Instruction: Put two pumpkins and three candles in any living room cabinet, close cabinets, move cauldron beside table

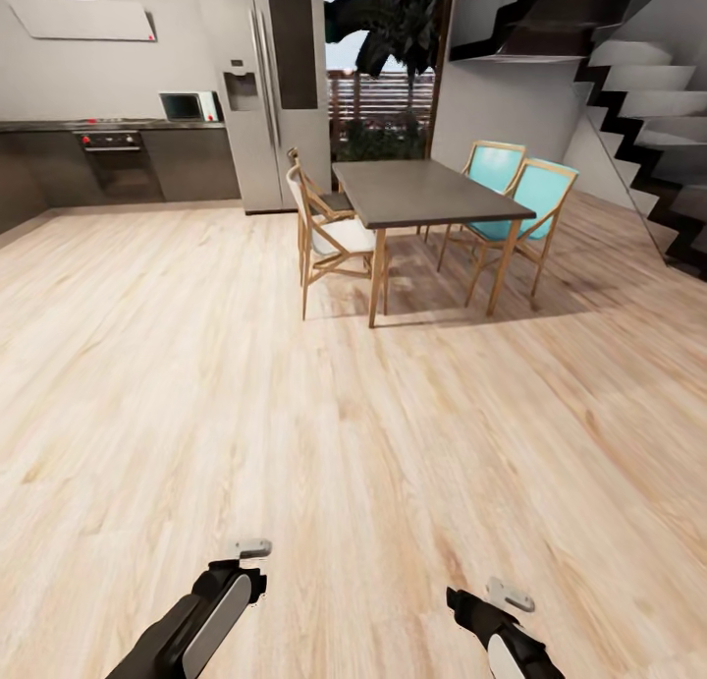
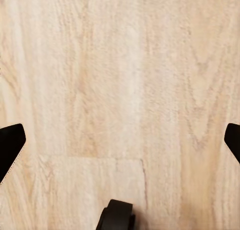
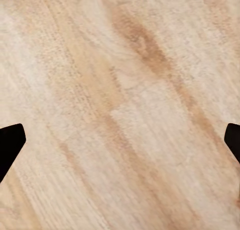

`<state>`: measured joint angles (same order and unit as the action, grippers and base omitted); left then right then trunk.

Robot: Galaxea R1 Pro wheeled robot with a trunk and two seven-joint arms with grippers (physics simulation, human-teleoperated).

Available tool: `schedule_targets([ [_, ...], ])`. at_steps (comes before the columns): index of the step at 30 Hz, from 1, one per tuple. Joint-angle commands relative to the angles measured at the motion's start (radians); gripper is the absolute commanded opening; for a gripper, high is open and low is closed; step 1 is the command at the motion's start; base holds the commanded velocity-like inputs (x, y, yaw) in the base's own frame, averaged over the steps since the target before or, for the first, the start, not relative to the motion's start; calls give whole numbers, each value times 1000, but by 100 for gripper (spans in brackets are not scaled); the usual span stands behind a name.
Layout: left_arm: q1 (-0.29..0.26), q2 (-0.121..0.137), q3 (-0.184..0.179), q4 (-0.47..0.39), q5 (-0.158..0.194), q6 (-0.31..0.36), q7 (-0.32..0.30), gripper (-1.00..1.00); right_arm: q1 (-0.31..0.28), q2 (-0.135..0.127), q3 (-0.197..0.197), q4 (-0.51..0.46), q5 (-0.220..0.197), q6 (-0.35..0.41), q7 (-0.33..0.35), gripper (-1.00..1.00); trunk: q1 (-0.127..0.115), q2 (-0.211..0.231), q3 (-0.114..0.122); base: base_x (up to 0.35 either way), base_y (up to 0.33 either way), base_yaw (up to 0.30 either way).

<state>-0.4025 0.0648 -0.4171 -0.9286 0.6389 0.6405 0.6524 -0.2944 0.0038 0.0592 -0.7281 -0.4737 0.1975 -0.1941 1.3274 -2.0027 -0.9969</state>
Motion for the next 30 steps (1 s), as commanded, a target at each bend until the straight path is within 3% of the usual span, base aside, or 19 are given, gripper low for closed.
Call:
schedule_targets([
  [1,-1,1,-5,-1,10,0,10,100,0,0,3,-2,-8,3,-8,100,0,0,-1,327,0,0],
  [30,-1,2,-5,0,7,-8,10,100,0,0,0,-1,-8,2,-8,100,0,0,-4,305,0,-20],
])
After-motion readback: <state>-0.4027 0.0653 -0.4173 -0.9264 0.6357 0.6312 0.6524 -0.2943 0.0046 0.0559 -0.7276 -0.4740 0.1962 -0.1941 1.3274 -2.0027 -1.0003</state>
